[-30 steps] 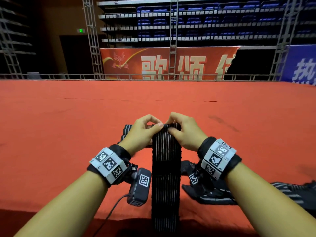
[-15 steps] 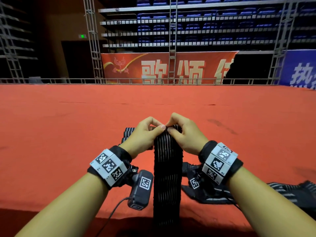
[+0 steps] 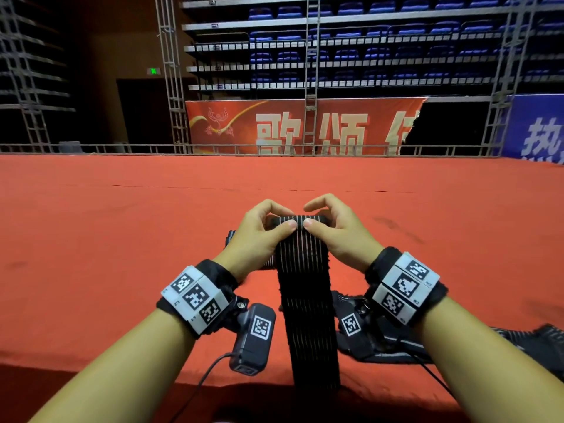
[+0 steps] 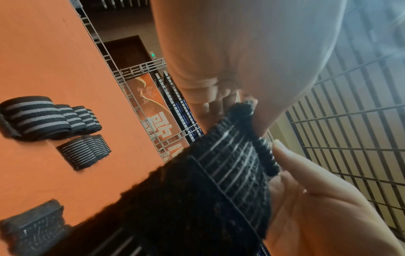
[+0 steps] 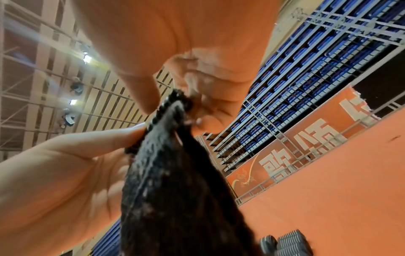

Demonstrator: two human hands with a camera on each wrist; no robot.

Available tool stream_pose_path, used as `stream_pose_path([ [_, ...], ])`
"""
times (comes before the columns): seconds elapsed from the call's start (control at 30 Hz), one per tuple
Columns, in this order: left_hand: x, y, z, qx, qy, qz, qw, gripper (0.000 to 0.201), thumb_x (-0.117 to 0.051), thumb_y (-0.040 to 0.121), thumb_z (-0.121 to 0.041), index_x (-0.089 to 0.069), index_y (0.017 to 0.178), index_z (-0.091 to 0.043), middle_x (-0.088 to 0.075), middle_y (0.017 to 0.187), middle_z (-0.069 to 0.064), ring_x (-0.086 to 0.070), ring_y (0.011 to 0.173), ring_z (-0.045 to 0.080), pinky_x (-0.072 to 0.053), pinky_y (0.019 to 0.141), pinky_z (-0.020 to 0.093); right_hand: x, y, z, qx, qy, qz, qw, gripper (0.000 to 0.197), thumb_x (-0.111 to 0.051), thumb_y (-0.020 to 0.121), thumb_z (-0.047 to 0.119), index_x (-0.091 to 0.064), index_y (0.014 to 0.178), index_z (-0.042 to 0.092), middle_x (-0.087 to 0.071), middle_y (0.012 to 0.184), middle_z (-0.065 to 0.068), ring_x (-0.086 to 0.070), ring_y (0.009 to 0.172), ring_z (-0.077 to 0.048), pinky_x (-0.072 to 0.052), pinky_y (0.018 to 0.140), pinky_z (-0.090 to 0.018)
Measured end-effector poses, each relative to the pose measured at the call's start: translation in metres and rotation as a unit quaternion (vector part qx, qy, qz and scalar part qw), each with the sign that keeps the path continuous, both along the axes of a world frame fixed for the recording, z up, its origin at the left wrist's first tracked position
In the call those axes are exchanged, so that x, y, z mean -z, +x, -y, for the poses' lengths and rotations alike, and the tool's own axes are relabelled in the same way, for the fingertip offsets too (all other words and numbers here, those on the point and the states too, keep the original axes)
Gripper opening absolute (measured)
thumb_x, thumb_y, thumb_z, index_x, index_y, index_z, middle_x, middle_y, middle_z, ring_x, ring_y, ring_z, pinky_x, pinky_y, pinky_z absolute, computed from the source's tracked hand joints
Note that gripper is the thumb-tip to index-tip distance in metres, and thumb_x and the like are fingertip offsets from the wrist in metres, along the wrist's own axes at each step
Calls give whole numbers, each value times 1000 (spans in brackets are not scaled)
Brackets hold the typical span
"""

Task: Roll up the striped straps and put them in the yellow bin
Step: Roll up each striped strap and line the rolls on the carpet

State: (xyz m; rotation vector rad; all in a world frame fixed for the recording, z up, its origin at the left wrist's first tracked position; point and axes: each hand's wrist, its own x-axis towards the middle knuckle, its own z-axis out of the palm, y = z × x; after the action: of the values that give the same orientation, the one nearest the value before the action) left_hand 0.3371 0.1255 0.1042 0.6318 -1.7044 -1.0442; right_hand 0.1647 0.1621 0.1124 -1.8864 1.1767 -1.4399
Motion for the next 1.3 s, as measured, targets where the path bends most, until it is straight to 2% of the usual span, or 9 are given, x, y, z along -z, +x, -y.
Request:
stream_pose_path([
  [0.1,-1,0,-5,-7,-28,0,1000,18,-67,80,-24,-58,94,-15,-64,85,14,-61,77,23,-51,72,41,0,-1,-7,-36,26,22,999,8,-54,95,2,-50,95,9,-53,72,-5,-51,51,-3,-41,46,-18],
  [0.33,-4,-4,-19,30,0,-3,1000,4,-53,99,-10,-56,101,-7,-61,79,0,-60,65,5,-47,57,18,-4,-1,-21,-32,-35,20,999,8,-51,84,9,-47,91,8,-53,79,-18,-50,68,-22,-41,61,-38],
  [0.5,-8,-4,-30,52,-24,-7,998,6,-59,94,-12,-55,99,-12,-64,86,8,-61,78,23,-51,70,37,-5,-5,-28,-26,-34,10,999,11,-55,89,3,-45,90,7,-52,71,-10,-51,59,-16,-41,53,-29],
  [0.63,-11,-7,-35,55,-40,-6,998,6,-60,93,-12,-57,98,-14,-65,91,11,-65,82,20,-54,75,39,-8,-7,-29,-8,-46,24,999,13,-53,92,22,-47,85,13,-49,61,5,-44,50,-4,-35,49,-20],
  [0.77,-11,-9,-36,27,-47,-30,998,14,-65,86,-28,-63,96,-19,-65,86,10,-60,80,23,-50,73,50,-10,-7,-28,-3,-54,30,998,10,-58,86,20,-51,91,15,-55,75,-8,-50,61,-11,-41,55,-23],
  [0.87,-9,-7,-34,25,-59,-24,998,13,-65,85,-30,-62,96,-25,-63,85,13,-57,77,27,-48,67,63,-8,-6,-26,-13,-11,45,999,8,-56,96,10,-51,97,16,-53,74,-5,-49,53,-4,-39,49,-20],
  [1.03,-7,-5,-32,18,-27,-21,999,14,-63,91,-20,-59,104,-17,-66,88,4,-63,79,20,-51,75,42,-6,-4,-25,-40,-30,71,996,9,-59,85,13,-53,93,11,-57,79,-11,-55,67,-13,-47,58,-24],
  [1.17,-7,-4,-30,17,-31,-31,999,9,-61,92,-23,-59,101,-21,-65,86,10,-59,77,27,-50,70,58,-9,1,-22,-22,-44,61,997,11,-60,89,13,-55,99,8,-58,80,-6,-55,67,-7,-46,59,-20],
  [1.3,-9,-3,-31,12,-61,-26,998,11,-57,97,-7,-56,105,-13,-65,90,9,-65,81,19,-55,74,40,-14,2,-20,-11,-36,37,999,7,-57,95,8,-55,99,3,-55,73,-3,-51,60,-6,-43,55,-20],
])
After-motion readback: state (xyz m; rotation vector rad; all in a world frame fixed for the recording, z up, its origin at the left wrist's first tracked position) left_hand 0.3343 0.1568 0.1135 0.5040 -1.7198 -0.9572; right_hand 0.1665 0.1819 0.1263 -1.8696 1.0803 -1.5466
